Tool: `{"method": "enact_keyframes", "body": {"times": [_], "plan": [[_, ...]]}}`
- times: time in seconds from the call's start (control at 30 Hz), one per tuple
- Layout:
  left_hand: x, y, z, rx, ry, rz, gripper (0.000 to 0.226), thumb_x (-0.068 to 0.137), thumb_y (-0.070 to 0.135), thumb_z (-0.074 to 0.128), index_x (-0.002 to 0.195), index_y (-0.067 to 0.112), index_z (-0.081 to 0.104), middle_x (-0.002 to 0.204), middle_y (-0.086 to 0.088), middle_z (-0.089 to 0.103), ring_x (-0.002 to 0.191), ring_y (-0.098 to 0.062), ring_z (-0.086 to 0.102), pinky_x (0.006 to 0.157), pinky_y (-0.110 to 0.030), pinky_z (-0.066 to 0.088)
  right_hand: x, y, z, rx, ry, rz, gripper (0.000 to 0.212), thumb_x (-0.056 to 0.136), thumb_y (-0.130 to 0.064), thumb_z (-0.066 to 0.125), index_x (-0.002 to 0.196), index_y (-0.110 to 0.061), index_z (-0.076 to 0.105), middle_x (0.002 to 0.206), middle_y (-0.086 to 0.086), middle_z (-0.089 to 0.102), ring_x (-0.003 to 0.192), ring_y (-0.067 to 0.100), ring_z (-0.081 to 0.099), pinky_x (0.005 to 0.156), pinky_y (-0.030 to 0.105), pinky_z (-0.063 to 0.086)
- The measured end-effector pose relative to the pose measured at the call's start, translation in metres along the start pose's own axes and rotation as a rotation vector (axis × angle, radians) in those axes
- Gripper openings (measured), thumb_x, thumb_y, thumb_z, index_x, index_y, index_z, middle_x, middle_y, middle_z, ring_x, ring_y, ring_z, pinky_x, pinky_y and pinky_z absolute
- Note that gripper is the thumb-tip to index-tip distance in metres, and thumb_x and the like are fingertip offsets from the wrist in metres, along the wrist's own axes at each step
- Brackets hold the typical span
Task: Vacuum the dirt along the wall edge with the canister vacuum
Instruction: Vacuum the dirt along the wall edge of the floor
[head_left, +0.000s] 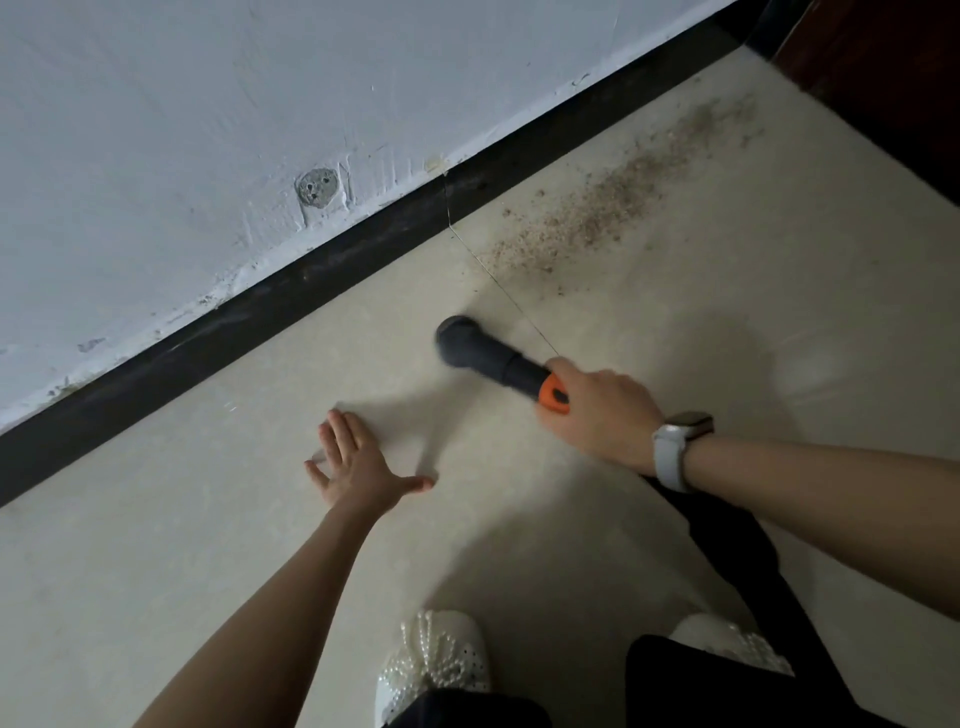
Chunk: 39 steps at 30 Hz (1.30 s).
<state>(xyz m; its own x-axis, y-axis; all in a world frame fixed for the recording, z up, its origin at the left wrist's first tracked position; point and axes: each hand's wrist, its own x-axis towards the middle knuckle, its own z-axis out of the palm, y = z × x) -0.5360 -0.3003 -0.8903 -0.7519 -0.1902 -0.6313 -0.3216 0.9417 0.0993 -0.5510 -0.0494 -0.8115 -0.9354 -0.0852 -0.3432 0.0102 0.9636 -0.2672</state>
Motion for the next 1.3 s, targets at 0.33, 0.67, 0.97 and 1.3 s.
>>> {"method": "enact_keyframes", "body": {"times": [0.33, 0.67, 0.97, 1.3], "plan": [[-0.022, 0.039, 0.015, 0.044, 0.099, 0.148, 0.099, 0.086, 0.058, 0.053, 0.151, 0.011, -0.006, 0.158, -0.007, -0.019, 0.145, -0.029, -0.016, 0.114, -0.054, -0.004, -0.030, 0.041, -0.005, 0.070, -0.093, 0.103, 0.035, 0.089, -0.037, 0.051, 0.118, -0.021, 0.043, 0.081, 0.005, 0.056, 0.069, 0.029, 0.053, 0.060, 0.032, 0.040], [-0.028, 0.113, 0.044, 0.183, 0.017, 0.434, 0.104, 0.084, 0.059, 0.057, 0.150, 0.016, -0.010, 0.156, -0.008, -0.024, 0.142, -0.031, -0.024, 0.111, -0.059, -0.008, -0.119, 0.126, 0.001, 0.121, -0.091, 0.332, 0.046, 0.090, -0.045, 0.053, 0.132, -0.029, 0.041, 0.092, -0.001, 0.059, 0.080, 0.024, 0.058, 0.065, 0.030, 0.042], [-0.018, 0.103, 0.038, 0.181, 0.073, 0.449, 0.098, 0.084, 0.056, 0.059, 0.151, 0.017, 0.000, 0.159, -0.007, -0.015, 0.145, -0.028, -0.015, 0.115, -0.055, 0.000, -0.028, 0.077, 0.005, 0.173, 0.039, 0.274, 0.035, 0.087, -0.042, 0.053, 0.113, -0.020, 0.045, 0.075, 0.003, 0.052, 0.074, 0.036, 0.056, 0.058, 0.032, 0.034], [0.030, 0.071, -0.004, 0.081, 0.070, 0.232, 0.111, 0.074, 0.055, 0.071, 0.151, 0.021, -0.001, 0.158, -0.005, -0.019, 0.144, -0.031, -0.017, 0.112, -0.060, -0.002, 0.040, 0.006, 0.016, 0.127, 0.025, -0.019, 0.036, 0.089, -0.044, 0.049, 0.114, -0.018, 0.044, 0.080, 0.004, 0.056, 0.060, 0.025, 0.046, 0.055, 0.029, 0.033]]}}
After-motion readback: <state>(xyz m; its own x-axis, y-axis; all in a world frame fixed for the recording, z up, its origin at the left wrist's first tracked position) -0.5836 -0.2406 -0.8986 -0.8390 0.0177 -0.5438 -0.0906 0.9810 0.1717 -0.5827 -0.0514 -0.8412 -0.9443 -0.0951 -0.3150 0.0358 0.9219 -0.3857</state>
